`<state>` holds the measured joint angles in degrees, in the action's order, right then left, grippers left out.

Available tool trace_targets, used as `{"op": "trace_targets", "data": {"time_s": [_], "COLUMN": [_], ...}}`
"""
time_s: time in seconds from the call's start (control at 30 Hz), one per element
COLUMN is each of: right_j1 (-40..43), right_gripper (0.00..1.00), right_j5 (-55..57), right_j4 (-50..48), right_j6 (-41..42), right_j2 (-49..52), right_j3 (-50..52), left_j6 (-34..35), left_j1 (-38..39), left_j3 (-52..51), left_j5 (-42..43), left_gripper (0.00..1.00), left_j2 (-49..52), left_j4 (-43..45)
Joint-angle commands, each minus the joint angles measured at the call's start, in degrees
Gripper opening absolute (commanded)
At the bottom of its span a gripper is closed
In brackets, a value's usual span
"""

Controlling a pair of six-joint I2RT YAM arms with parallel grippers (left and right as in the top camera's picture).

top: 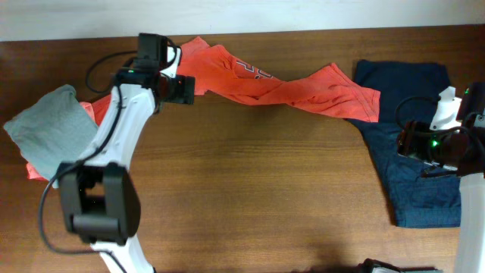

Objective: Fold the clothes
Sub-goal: 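Grasp the t-shirt with the left gripper and drag it toward the left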

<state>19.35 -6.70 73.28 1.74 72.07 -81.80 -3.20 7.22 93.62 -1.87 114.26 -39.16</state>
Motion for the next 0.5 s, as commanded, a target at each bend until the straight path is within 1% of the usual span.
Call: {"op": "trace_targets", "data": {"time_s": [0.0,0.07,0.2,0.27,0.47], "right_j1": [0.2,0.2,0.2,0.2,0.2], "right_gripper": [0.62,0.62,0.62,0.62,0.62], "right_j5": [0.3,0.3,0.3,0.3,0.3], "right_j4": [-0.3,-0.4,-0.4,-0.6,-0.6], "right_j6": [0.7,0.7,0.7,0.7,0.7], "right_j2": [-0.2,-0.2,-0.2,-0.2,-0.2], "right_j3": [-0.1,-0.1,-0.1,-0.1,-0.1], "left_j6": [-0.1,-0.1,-0.1,-0.1,-0.1], "left_j1": [-0.1,-0.1,-0.1,0.0,0.7], "left_j3": [-1.2,-1.2,-1.2,-1.2,-1.2], "left_j5": [0.7,0.7,2.8,5.7,6.0], "left_gripper": [0.84,0.73,0.66,0.66,0.66], "left_j2": [6.1,8.9,12.2,13.4,16.5], "left_j4": [3.0,6.6,11.6,14.1,18.8]}}
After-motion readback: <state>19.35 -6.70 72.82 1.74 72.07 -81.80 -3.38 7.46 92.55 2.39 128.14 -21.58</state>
